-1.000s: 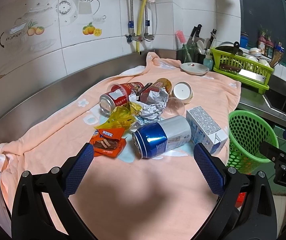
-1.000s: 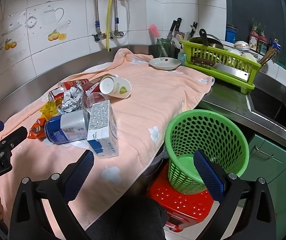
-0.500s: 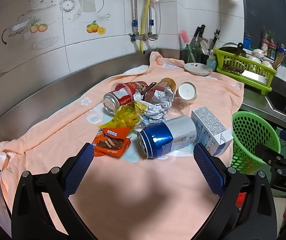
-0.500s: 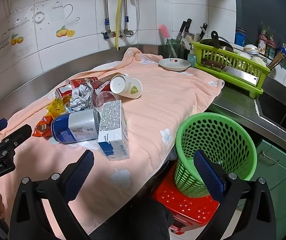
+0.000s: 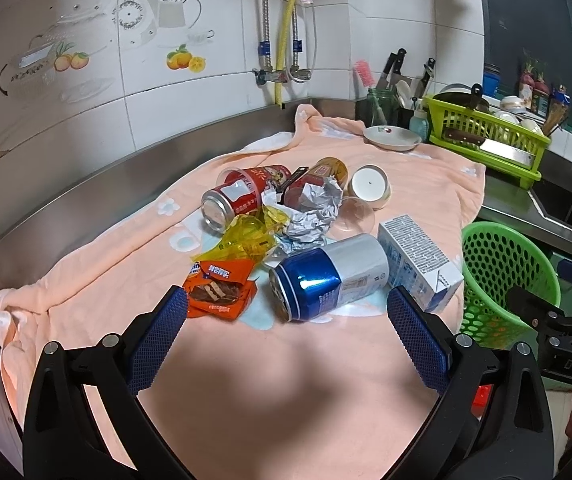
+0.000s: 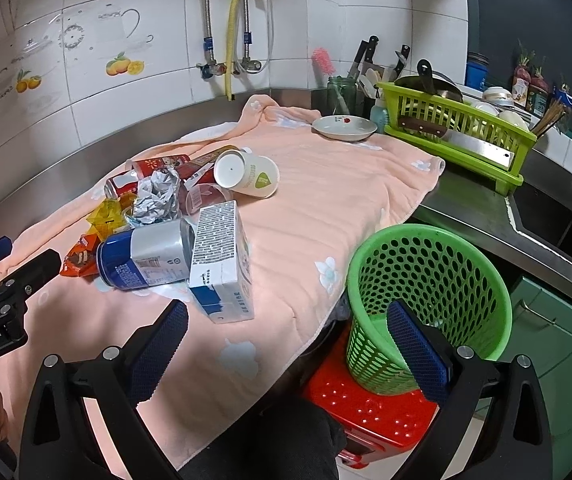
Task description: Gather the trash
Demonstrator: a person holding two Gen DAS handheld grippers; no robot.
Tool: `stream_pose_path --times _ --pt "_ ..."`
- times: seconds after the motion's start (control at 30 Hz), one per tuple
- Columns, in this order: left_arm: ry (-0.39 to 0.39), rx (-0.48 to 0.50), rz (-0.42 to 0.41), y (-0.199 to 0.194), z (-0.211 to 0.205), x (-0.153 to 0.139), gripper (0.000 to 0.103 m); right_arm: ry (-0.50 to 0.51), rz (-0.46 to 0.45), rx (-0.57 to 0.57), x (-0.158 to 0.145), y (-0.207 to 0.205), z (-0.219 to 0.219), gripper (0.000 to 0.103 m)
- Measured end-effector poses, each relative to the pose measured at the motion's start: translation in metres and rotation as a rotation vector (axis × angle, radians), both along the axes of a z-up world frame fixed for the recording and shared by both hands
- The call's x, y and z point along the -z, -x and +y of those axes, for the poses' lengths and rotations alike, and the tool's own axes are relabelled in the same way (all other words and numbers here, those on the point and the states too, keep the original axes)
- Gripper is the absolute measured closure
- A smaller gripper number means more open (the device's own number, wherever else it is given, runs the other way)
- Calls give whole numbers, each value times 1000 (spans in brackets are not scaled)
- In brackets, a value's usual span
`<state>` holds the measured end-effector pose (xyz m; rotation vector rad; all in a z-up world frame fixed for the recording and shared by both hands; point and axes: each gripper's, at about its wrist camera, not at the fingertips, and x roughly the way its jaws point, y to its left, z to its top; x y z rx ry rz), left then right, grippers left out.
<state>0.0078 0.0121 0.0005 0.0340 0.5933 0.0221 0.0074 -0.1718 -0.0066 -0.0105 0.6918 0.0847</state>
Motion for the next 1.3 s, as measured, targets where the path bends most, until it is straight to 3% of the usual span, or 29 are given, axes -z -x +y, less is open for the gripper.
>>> stream_pose_path --times 0.83,1.3 --pt "-8 69 -17 -8 -23 -8 5 -15 -5 67 -3 8 -15 6" --pt "-23 80 -18 -14 -24 -8 5 -23 -6 29 -3 3 -9 7"
